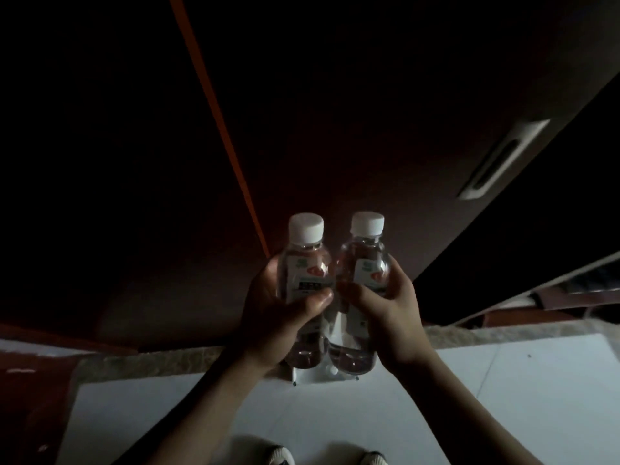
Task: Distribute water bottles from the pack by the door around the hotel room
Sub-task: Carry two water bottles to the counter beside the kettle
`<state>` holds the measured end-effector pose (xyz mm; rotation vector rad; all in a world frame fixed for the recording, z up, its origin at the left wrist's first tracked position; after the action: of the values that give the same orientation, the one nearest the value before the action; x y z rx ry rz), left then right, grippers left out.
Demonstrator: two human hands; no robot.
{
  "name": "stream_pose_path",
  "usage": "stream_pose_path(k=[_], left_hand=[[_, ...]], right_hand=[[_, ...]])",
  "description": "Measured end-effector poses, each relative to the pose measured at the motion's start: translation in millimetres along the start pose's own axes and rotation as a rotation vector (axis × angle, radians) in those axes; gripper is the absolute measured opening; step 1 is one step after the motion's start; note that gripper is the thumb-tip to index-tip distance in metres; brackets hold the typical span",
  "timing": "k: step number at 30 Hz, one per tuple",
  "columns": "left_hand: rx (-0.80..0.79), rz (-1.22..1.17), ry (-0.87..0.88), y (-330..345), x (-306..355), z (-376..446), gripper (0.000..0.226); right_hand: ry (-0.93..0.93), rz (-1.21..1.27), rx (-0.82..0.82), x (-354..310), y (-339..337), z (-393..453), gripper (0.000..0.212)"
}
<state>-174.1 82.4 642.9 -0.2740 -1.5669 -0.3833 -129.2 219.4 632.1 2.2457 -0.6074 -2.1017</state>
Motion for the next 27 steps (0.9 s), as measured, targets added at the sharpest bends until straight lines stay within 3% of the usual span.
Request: stream_pose_path(k=[12,16,19,21,27], left_hand=[[-0.301,-0.047,0.219,134.1,235.0,-12.6,0.020],[-0.366,-0.086,0.230,159.1,277.6,-10.9,0.019],[-0.438,-0.109,0.232,175.8,305.6,-3.7,0.048],[-0.497,-0.116,0.251,188.8,323.1,0.9,0.056],[-0.726,-0.158,0.267,248.6,353.9,5.2,0.057]], right_hand=[[-0.297,-0.132,0.070,-266.1,-35.6,-70.7,0.018],[-0.354,-0.141,0.104,-318.6,-44.4,-95.0,0.023],[-0.393,-0.109,0.146,-347.5,-53.5,-110.1,0.044],[-0.435,-0.101,0.209,-366.4,-61.3,-120.2,0.053],[-0.527,-0.047,0.478,-400.8,-97.4,-168.9,0.052]])
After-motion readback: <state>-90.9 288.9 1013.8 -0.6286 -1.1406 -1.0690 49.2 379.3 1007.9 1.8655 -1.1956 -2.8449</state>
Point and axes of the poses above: each hand's wrist, its own z-axis towards the middle knuckle, its own y-axis out of the palm, x = y × z, the point moved 10 cm from there along z, towards the middle knuckle
